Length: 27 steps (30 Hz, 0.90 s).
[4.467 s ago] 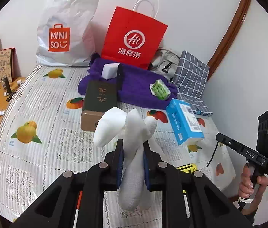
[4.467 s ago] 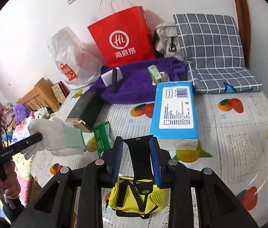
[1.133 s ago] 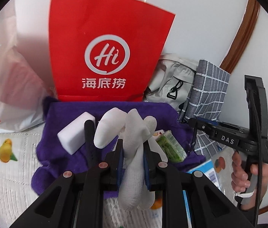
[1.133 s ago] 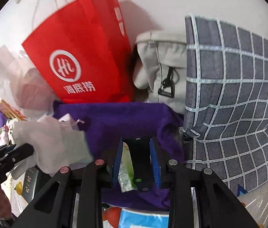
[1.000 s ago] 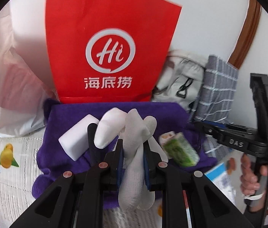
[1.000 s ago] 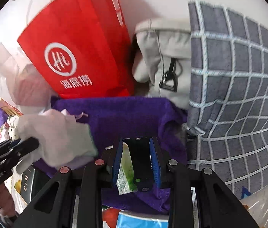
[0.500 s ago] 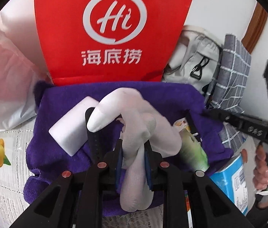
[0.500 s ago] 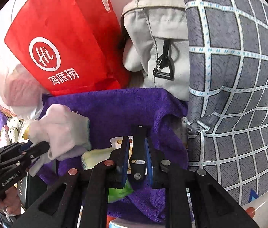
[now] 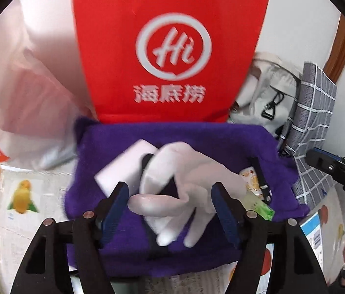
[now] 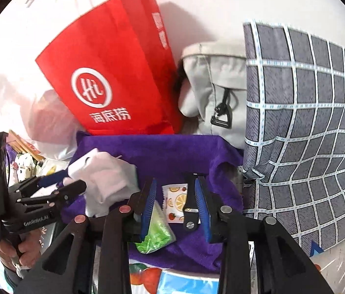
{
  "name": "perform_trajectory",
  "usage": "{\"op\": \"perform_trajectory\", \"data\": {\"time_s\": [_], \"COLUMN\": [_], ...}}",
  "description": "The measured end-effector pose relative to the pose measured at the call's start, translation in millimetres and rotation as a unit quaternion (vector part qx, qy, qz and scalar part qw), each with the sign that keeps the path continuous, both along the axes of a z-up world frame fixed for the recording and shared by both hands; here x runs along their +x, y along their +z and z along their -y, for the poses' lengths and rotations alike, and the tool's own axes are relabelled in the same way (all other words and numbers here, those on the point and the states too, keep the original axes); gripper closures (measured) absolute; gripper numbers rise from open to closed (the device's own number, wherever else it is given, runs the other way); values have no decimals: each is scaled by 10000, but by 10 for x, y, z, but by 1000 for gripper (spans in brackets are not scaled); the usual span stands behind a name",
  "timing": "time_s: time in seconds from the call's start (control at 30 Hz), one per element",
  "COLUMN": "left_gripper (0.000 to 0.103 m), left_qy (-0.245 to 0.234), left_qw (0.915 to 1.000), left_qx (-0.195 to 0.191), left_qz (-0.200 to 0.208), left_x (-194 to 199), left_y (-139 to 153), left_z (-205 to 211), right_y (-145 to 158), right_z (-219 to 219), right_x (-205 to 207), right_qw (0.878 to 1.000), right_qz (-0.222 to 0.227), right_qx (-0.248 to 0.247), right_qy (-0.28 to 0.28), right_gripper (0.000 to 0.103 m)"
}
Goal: Organize soft objects
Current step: 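Lower the white glove onto the purple towel and open the left tool, then withdraw the left tool from the towel while the right tool moves to the yellow mesh bag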
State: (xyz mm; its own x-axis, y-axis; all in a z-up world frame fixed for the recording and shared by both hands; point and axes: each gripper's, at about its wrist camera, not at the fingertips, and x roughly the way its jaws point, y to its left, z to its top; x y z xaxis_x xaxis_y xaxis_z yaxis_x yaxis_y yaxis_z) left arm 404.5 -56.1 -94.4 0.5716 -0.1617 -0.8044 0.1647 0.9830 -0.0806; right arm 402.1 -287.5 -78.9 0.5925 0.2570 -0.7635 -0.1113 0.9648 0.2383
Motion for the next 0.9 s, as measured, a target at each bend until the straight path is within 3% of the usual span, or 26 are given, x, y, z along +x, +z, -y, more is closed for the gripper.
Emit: {"op": "perform_trajectory", "data": {"time_s": [0.17, 0.33, 0.67, 0.77, 0.9], "left_gripper": [34, 34, 34, 34, 34], "left_qy": [190, 329, 594, 655, 596], "left_qw": [9996, 9990, 9966, 9960, 9969], "left_qx": [-196, -124, -282, -296, -274], "left_qz": [90, 272, 488, 522, 432], "left_x": [-127, -378, -1195, -1447, -1747], "left_y": [202, 412, 584, 592, 568], "left_z": [-208, -395, -723, -790, -822], "right_y": [124, 281, 300, 245, 180], "right_z": [-46, -24, -58, -35, -63], "right_x": [-216, -591, -1501, -1798, -2113], "right_qw": [9999, 9994, 9991, 9992, 9988], "right_qz": [71, 318, 371, 406, 462], "right_qx": [-73, -81, -196, -51, -158], "right_qy": [85, 54, 49, 21, -38], "right_gripper": [67, 47, 44, 38, 37]}}
